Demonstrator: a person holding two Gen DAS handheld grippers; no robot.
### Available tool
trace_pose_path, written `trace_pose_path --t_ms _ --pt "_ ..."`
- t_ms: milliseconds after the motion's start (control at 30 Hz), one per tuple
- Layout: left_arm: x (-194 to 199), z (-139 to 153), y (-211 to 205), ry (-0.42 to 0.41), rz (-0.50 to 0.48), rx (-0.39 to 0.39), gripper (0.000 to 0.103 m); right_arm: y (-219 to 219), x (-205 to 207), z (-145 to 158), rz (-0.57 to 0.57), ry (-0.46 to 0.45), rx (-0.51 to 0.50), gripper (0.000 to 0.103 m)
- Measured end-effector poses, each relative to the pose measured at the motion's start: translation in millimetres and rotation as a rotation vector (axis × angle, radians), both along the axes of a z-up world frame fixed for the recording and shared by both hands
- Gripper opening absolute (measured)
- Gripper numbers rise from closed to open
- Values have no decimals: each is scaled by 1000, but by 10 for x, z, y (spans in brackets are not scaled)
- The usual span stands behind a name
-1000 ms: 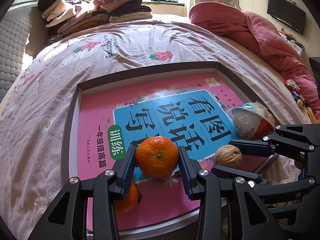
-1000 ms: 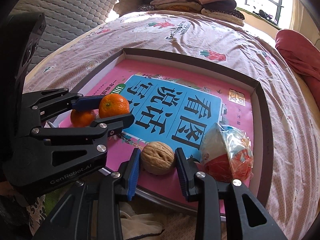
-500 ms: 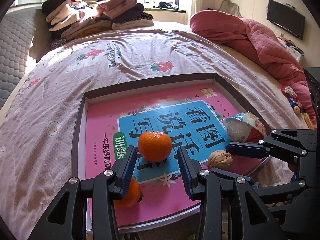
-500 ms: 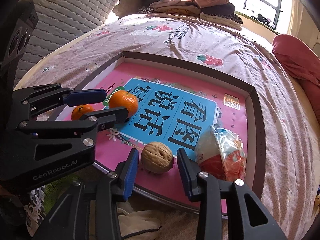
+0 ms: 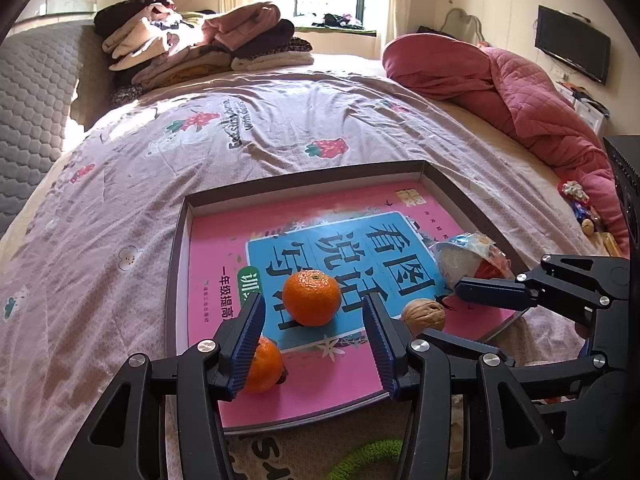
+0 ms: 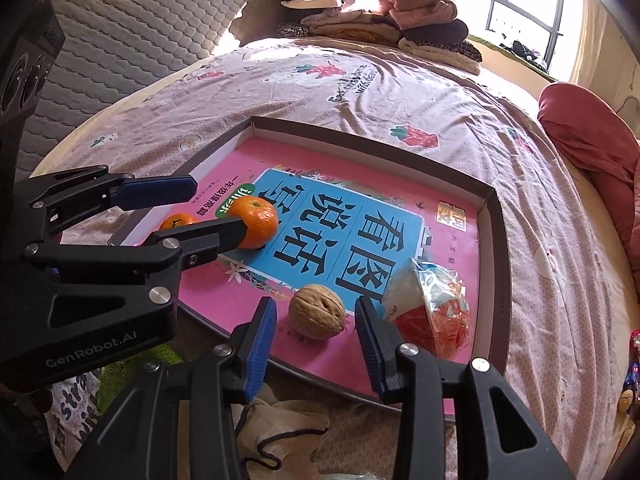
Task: Organize objects
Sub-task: 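Withdraw both open tools from the tray back toward the remaining items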
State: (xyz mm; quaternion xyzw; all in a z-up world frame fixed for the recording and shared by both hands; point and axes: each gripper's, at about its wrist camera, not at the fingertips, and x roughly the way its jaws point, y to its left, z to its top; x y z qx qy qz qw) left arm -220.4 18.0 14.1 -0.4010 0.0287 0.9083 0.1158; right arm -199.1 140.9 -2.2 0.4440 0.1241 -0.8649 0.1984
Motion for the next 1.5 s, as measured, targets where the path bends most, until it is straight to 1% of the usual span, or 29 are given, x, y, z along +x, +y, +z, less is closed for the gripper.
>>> trace_pose_path --t_ms 67,167,233,333,433,533,667,833,967,1167,1333,1500 --pt "42 52 3 10 3 -1 52 14 31 51 0 15 -5 46" --pt "118 138 -3 30 7 -2 54 49 81 101 -8 29 -17 47" --pt "162 191 -10 40 14 -2 59 69 106 137 -8 35 -30 48" --pt "227 259 -20 56 22 -5 61 90 142 193 -14 45 -48 48" --pt "287 300 -42 58 31 10 64 127 213 266 -10 75 -76 51" --pt "355 321 -44 59 33 20 64 170 283 314 -15 92 -102 53" --pt "441 350 -36 71 44 12 64 205 331 378 -14 102 -127 53" --pt "557 389 -55 74 52 27 64 258 428 499 -18 142 -154 53" --pt "638 439 -74 86 59 42 64 319 520 578 -32 174 -162 53" --pt "788 530 -71 111 60 52 64 460 667 703 -68 203 -217 53" --pt "931 608 -43 138 63 42 65 521 769 784 -73 234 -225 57" --pt "1069 658 -57 150 61 54 65 566 854 821 -78 240 -235 58"
